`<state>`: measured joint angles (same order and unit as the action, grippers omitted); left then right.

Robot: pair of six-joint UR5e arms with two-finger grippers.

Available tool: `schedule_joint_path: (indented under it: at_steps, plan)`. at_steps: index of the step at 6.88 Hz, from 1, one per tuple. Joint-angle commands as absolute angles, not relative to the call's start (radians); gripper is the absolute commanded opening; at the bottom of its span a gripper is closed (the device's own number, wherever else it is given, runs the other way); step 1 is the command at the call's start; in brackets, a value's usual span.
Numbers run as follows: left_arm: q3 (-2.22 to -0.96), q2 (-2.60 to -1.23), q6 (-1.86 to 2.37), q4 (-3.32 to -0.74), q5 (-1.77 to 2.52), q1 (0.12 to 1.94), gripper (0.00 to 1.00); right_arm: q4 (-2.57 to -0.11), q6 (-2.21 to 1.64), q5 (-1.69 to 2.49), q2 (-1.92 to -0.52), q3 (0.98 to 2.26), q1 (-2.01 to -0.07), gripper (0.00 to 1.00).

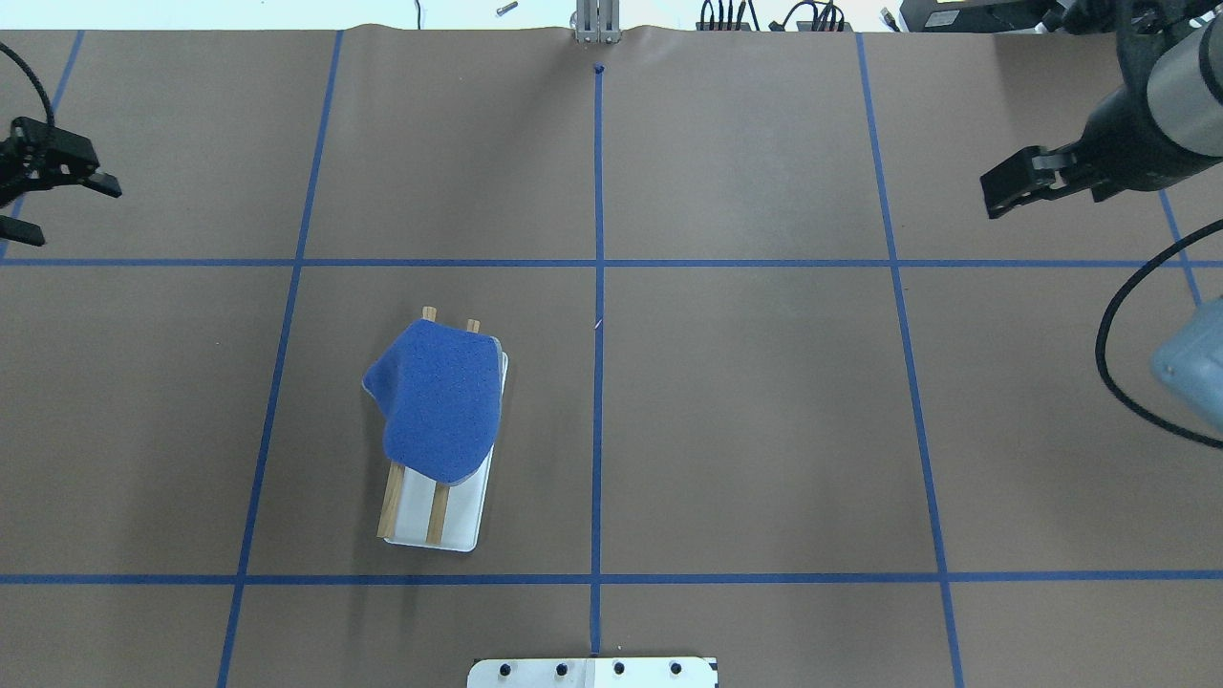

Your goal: Hang towel on rack

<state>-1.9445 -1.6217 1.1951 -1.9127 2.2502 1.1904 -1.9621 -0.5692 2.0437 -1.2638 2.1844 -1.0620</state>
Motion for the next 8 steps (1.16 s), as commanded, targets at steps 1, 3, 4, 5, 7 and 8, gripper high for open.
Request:
schedule_joint_path:
  at_steps: [1,3,4,5,7,8]
  plan:
    - [-1.883,-1.545,0.642,-1.798,2.255,1.355,0.98,-2.045,-0.229,2.228,-1.374,2.041,-1.286,1.0]
    - [-1.829,-1.47,0.25,-1.781,2.26,1.504,0.98,-1.881,-0.196,2.325,-1.51,1.877,-1.446,1.0]
    - [-1.812,-1.429,0.097,-1.793,2.257,1.54,0.98,-1.692,-0.199,2.321,-1.522,1.75,-1.445,1.0]
    - [-1.772,-1.428,0.053,-1.796,2.256,1.552,0.98,-1.539,-0.187,2.313,-1.557,1.708,-1.474,1.0]
    - [-1.683,-1.433,0.055,-1.805,2.247,1.551,0.98,-1.465,-0.181,2.298,-1.598,1.615,-1.505,1.0]
    - [-1.651,-1.451,0.066,-1.799,2.258,1.549,0.98,-1.474,-0.167,2.295,-1.6,1.576,-1.522,1.0]
